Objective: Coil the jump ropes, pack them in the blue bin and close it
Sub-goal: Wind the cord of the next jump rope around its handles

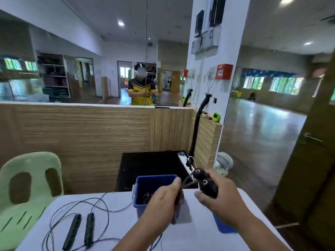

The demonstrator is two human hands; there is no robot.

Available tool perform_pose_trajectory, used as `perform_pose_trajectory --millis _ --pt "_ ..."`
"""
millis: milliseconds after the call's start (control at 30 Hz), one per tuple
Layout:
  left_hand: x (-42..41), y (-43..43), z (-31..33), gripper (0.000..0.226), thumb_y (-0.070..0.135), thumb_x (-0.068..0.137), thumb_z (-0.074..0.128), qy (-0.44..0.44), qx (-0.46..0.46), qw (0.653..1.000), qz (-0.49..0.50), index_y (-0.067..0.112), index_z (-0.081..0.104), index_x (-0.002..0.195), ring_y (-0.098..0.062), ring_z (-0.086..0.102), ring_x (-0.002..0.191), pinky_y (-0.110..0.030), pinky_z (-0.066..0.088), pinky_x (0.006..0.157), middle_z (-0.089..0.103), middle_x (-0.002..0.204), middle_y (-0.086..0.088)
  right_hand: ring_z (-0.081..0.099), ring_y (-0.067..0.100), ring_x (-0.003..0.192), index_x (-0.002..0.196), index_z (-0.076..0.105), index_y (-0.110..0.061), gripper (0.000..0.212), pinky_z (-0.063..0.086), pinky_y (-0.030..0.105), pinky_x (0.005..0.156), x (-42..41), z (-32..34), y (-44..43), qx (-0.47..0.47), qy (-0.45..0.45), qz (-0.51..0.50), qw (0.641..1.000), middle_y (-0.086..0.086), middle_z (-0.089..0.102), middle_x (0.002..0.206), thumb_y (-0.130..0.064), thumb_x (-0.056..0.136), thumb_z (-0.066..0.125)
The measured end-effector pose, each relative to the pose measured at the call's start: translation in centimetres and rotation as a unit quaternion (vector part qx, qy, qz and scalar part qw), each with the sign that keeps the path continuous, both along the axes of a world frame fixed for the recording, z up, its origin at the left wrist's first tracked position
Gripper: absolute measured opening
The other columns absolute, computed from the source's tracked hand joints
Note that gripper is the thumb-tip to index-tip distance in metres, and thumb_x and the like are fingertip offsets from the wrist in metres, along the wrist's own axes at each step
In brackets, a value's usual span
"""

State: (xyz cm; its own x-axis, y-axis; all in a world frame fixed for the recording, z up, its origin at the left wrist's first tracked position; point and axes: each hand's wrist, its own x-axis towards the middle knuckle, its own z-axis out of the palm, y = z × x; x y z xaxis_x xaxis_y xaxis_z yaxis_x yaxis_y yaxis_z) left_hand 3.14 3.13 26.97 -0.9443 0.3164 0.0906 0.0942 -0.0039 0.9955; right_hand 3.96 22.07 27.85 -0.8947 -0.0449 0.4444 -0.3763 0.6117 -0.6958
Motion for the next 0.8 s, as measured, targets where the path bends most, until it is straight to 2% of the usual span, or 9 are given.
perform_pose_trajectory --millis 67,167,200,333,433,500,600,733,800 --pt "0.4 0.2 0.0 0.064 0.038 0.11 0.036 0.013 -0.003 1.0 0.004 0.024 0.053 0.05 -0.01 0.037 0.043 -0.031 0.033 0.05 0.043 0.048 0.006 0.053 0.014 0.06 0.082 0.063 -0.028 0.017 0.045 0.03 0.06 0.1 -0.1 -0.1 -0.114 -0.014 0.017 0.993 -0.005 0.061 0.066 -0.034 0.067 0.069" --pt "1.0 1.0 -0.2 0.053 0.036 0.11 0.039 0.027 -0.023 0.999 0.019 0.021 0.054 0.062 -0.01 0.039 0.049 -0.03 0.034 0.053 0.045 0.053 0.008 0.048 0.028 0.054 0.085 0.063 -0.006 0.037 0.039 0.042 0.054 -0.3 -0.7 0.2 -0.314 -0.061 0.026 0.947 0.013 0.056 0.065 -0.033 0.06 0.068" --pt "1.3 1.5 -0.3 0.048 0.034 0.109 0.04 0.032 -0.032 0.999 0.026 0.019 0.055 0.067 -0.008 0.04 0.052 -0.027 0.034 0.054 0.046 0.055 0.01 0.05 0.031 0.057 0.088 0.063 0.0 0.043 0.041 0.043 0.054 -0.4 -0.9 0.3 -0.367 -0.072 0.028 0.927 0.017 0.058 0.069 -0.031 0.059 0.069" --pt "1.8 3.1 -1.0 0.044 0.034 0.108 0.046 0.096 -0.064 0.992 0.048 0.028 0.058 0.066 -0.004 0.046 0.06 -0.024 0.035 0.06 0.053 0.062 0.012 0.056 0.033 0.072 0.083 0.063 0.005 0.028 0.052 0.042 0.064 -0.5 -1.8 0.4 -0.515 -0.081 0.046 0.852 0.022 0.057 0.078 -0.017 0.066 0.063" --pt "2.0 4.0 -1.5 0.029 0.032 0.105 0.053 0.172 -0.115 0.976 0.063 0.031 0.065 0.078 -0.006 0.056 0.072 -0.029 0.043 0.066 0.065 0.078 0.005 0.056 0.033 0.069 0.09 0.064 0.003 0.037 0.049 0.045 0.07 -0.5 -2.2 0.8 -0.588 -0.087 0.068 0.801 0.022 0.057 0.08 -0.024 0.064 0.067" --pt "2.2 4.2 -1.6 0.02 0.027 0.104 0.056 0.209 -0.152 0.962 0.089 0.032 0.068 0.088 -0.006 0.061 0.081 -0.029 0.049 0.071 0.067 0.086 0.007 0.06 0.028 0.065 0.091 0.07 -0.007 0.027 0.052 0.039 0.064 -0.3 -2.1 1.2 -0.618 -0.083 0.092 0.776 0.016 0.061 0.077 -0.022 0.071 0.06" --pt "2.8 4.5 -1.8 0.015 0.026 0.103 0.058 0.246 -0.182 0.946 0.107 0.037 0.066 0.098 -0.008 0.063 0.089 -0.025 0.05 0.076 0.067 0.092 0.013 0.063 0.019 0.067 0.096 0.068 -0.013 0.028 0.055 0.035 0.06 -0.1 -2.0 1.4 -0.649 -0.087 0.132 0.744 0.007 0.063 0.079 -0.024 0.075 0.053" --pt "3.1 4.4 -3.1 0.017 0.025 0.103 0.058 0.167 -0.154 0.966 0.119 0.035 0.064 0.091 -0.005 0.057 0.07 -0.031 0.046 0.066 0.066 0.078 0.006 0.063 0.018 0.073 0.096 0.065 -0.018 0.028 0.055 0.034 0.067 -0.4 -0.9 2.0 -0.693 -0.052 0.14 0.705 0.002 0.062 0.085 -0.028 0.07 0.061" --pt "3.3 4.2 -3.7 0.018 0.025 0.102 0.059 0.123 -0.128 0.977 0.116 0.034 0.065 0.087 -0.011 0.053 0.068 -0.029 0.041 0.066 0.064 0.075 0.003 0.06 0.021 0.075 0.097 0.063 -0.018 0.049 0.054 0.039 0.075 -0.5 -0.2 2.4 -0.705 -0.031 0.155 0.691 0.002 0.061 0.084 -0.035 0.053 0.076"
